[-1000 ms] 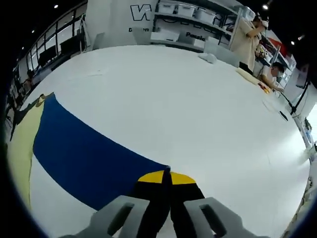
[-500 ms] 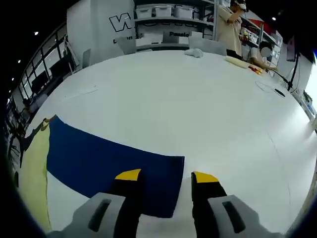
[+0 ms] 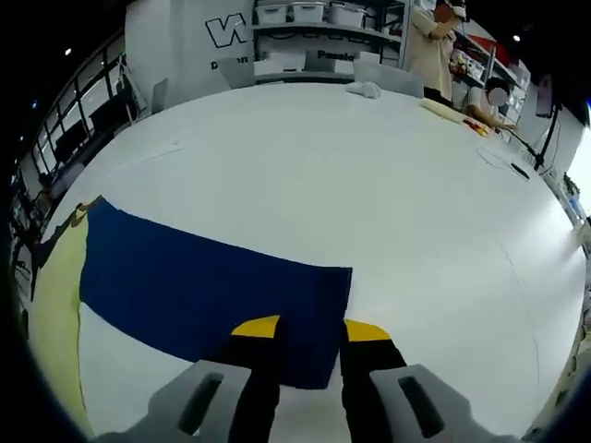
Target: Fold the garment on the visible template until the final outline fits inside the template.
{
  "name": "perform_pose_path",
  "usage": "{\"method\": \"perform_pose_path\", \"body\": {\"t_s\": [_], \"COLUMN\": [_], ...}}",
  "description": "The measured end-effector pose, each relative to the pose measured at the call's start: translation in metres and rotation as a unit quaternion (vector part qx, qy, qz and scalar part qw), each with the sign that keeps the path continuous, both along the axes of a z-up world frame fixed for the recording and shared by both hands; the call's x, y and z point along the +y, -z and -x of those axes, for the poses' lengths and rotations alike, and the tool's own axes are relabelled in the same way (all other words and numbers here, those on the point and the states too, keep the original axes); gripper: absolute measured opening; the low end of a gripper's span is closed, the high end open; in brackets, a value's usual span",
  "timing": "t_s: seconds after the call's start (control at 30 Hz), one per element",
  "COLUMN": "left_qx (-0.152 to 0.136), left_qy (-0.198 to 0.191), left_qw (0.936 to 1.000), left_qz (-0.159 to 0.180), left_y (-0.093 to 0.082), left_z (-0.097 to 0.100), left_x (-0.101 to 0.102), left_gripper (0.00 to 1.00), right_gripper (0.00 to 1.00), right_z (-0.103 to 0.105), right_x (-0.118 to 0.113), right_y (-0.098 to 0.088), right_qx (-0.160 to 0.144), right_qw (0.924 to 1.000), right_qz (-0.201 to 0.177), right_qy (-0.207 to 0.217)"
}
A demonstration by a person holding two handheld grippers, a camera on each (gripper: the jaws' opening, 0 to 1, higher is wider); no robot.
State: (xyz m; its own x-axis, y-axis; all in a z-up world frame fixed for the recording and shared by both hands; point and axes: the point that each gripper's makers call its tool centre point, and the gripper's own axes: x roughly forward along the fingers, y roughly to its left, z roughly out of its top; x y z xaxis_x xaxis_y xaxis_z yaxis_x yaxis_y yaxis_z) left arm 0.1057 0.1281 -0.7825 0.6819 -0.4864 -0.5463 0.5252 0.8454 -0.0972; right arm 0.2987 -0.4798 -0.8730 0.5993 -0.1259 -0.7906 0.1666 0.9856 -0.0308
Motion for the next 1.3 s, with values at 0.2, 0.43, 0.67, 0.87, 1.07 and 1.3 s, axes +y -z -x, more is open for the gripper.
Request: {"method": "perform_pose_path", "body": {"t_s": [0.2,0.43,0.67,0.87,1.07,1.3], "left_qx": [-0.003,-0.007,-0.009,-0.008,0.003,0.0], "left_qy": [-0.011,-0.028,-0.027,-0.023,-0.016,-0.016], "left_qw": [0.9999,0.9995,0.9995,0.9996,0.9998,0.9998], "left_qz": [-0.003,-0.01,-0.014,-0.012,-0.007,-0.01], "left_y": [-0.001,-0.002,0.001,0.001,0.004,0.004], "left_z": [-0.002,-0.004,-0.004,-0.004,-0.002,-0.002], "left_x": [0.003,0.01,0.012,0.011,0.008,0.008], "left_gripper": [0.99,0.99,0.99,0.99,0.99,0.99], "right_gripper": [0.05,0.0,0.0,0.0,0.0,0.0], "right_z": [0.009,0.011,0.011,0.001,-0.007,-0.016], "right_x": [0.008,0.011,0.017,0.014,0.023,0.041], "right_y": [-0.003,-0.006,-0.014,-0.027,-0.039,-0.047], "right_qx": [-0.004,-0.012,0.001,-0.009,0.003,0.0], "right_qw": [0.9999,0.9998,0.9999,0.9998,0.9999,0.9986], "right_qz": [-0.006,-0.012,-0.012,-0.013,-0.012,-0.053], "right_qy": [0.011,0.006,-0.007,-0.007,-0.009,-0.003]}}
